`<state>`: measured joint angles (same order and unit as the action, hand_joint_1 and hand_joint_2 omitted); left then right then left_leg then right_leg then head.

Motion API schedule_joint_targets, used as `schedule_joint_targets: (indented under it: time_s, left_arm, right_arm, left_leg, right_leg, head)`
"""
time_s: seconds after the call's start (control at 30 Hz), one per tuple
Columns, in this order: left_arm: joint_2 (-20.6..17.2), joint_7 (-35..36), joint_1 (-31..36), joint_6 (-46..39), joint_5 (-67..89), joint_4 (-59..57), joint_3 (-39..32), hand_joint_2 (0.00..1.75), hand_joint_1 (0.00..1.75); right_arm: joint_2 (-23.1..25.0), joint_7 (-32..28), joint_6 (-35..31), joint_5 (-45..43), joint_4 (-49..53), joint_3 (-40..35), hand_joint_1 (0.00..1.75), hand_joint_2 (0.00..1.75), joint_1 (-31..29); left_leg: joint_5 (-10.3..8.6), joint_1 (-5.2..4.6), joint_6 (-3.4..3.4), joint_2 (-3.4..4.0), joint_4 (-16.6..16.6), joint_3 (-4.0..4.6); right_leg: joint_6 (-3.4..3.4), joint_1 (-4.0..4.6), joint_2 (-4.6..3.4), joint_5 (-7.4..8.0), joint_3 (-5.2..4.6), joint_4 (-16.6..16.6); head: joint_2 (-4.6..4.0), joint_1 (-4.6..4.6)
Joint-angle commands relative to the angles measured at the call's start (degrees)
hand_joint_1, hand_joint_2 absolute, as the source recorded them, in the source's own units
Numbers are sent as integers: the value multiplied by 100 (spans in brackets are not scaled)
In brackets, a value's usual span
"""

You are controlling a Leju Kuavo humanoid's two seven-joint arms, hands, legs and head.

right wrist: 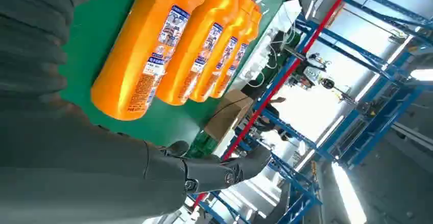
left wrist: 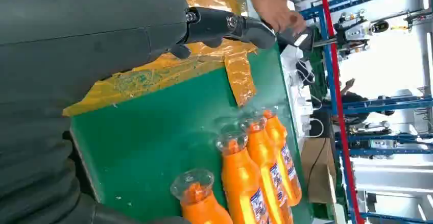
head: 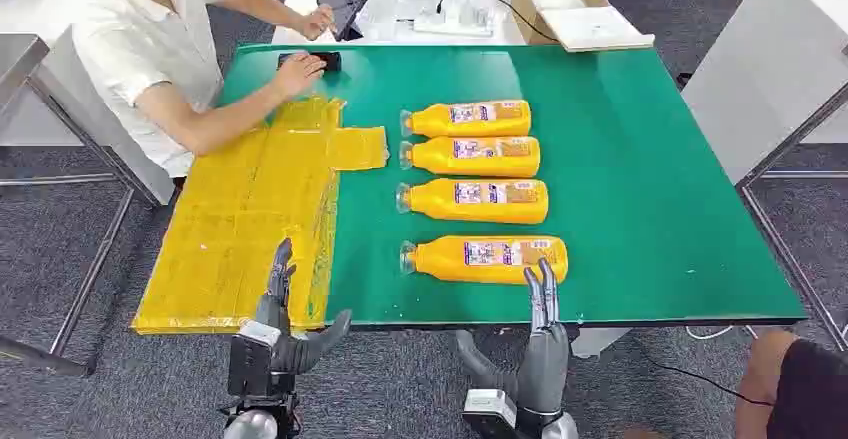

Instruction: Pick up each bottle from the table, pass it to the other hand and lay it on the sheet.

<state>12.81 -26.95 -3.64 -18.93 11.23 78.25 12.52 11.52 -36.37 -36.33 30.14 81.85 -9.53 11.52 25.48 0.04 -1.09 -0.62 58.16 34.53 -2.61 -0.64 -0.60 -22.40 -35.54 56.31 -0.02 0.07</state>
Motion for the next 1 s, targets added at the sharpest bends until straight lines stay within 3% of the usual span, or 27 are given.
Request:
schedule_joint_targets:
  time_s: [0.03,0.4,0.53,0.67,0.77,1.0]
  left_arm:
    - [-68,31,172,10,-22,-273,80,175,0]
    - [-70,30,198,25,-28,-288,110,175,0]
    - [-76,30,142,17,-32,-243,90,175,0]
    - [-120,-2,70,54,-99,-215,92,175,0]
    - [-11,-1,142,226,-106,-176,55,175,0]
    - [7,-4,319,392,-159,-337,72,175,0]
  right_arm:
    - [-98,1,-367,-3,-328,-103,0,175,-176]
    - [-44,-61,-367,364,-266,106,0,175,-170]
    - [-166,398,-367,872,-143,637,0,175,-190]
    - [-697,1107,-281,1719,-301,806,0,175,-332]
    - [-1090,1611,-6,2257,-617,838,0,175,-678]
    - [-1542,2140,531,2815,-1332,530,0,175,-1494]
  left_leg:
    - [4,2,4,3,-6,-16]
    - [5,2,5,2,-7,-20]
    - [7,0,5,-2,-10,-30]
    - [6,-1,2,0,-11,-30]
    - [5,-2,1,1,-8,-23]
    - [4,-11,2,13,-9,-31]
  right_leg:
    - [5,3,2,-4,16,-6]
    - [7,4,5,-5,21,-7]
    - [8,2,11,-10,30,-8]
    - [5,1,9,-7,31,-13]
    - [3,0,6,-4,26,-11]
    - [5,-7,-2,0,30,-12]
  head:
    - [0,0]
    - [0,0]
    - [0,-2]
    - [0,0]
    - [0,0]
    - [0,0]
